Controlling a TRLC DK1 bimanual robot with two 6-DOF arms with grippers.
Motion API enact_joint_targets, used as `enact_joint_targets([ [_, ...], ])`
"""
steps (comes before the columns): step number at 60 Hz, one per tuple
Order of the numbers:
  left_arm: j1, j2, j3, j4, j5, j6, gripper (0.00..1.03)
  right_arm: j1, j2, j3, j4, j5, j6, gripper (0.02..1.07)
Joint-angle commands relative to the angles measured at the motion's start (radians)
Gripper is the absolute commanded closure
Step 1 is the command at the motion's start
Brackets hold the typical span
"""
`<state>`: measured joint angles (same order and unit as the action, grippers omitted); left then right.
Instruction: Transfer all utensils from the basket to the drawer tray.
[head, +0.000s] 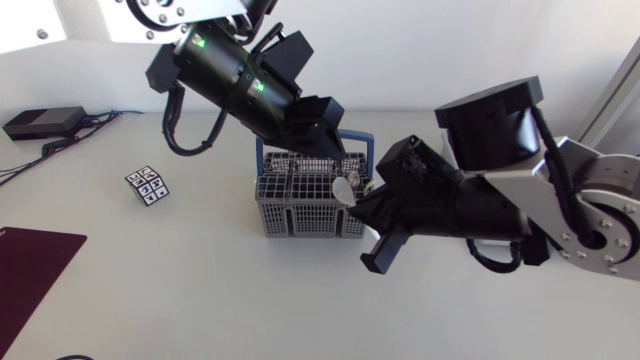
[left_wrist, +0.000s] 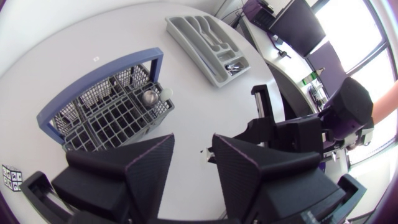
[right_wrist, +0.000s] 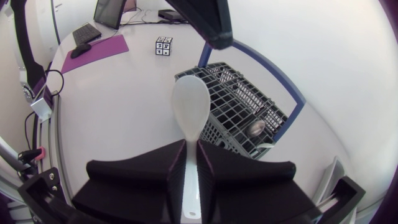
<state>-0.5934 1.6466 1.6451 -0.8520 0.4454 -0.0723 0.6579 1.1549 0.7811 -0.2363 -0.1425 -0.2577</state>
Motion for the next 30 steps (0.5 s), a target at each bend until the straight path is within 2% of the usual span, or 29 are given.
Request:
enact_joint_targets([
  [1,0.024,-0.031,0.036,0.013,0.013,-0.018,0.49,-0.04,-0.04,-0.028,-0.032,-0.037,-0.031,0.96],
  [9,0.024,-0.031,0.009,0.056,0.013,-0.009,0.46,-0.172,-0.084,-0.045,-0.087,-0.144,-0.094,0.96],
  [13,0.023,-0.024,-0.013,0.093,0.009,-0.007,0.46,-0.282,-0.107,-0.049,-0.135,-0.22,-0.156,0.96],
  [30,0.01,0.024,-0.041,0.154,-0.063,0.011,0.46,-0.667,-0.072,-0.051,-0.296,-0.419,-0.494,0.96],
])
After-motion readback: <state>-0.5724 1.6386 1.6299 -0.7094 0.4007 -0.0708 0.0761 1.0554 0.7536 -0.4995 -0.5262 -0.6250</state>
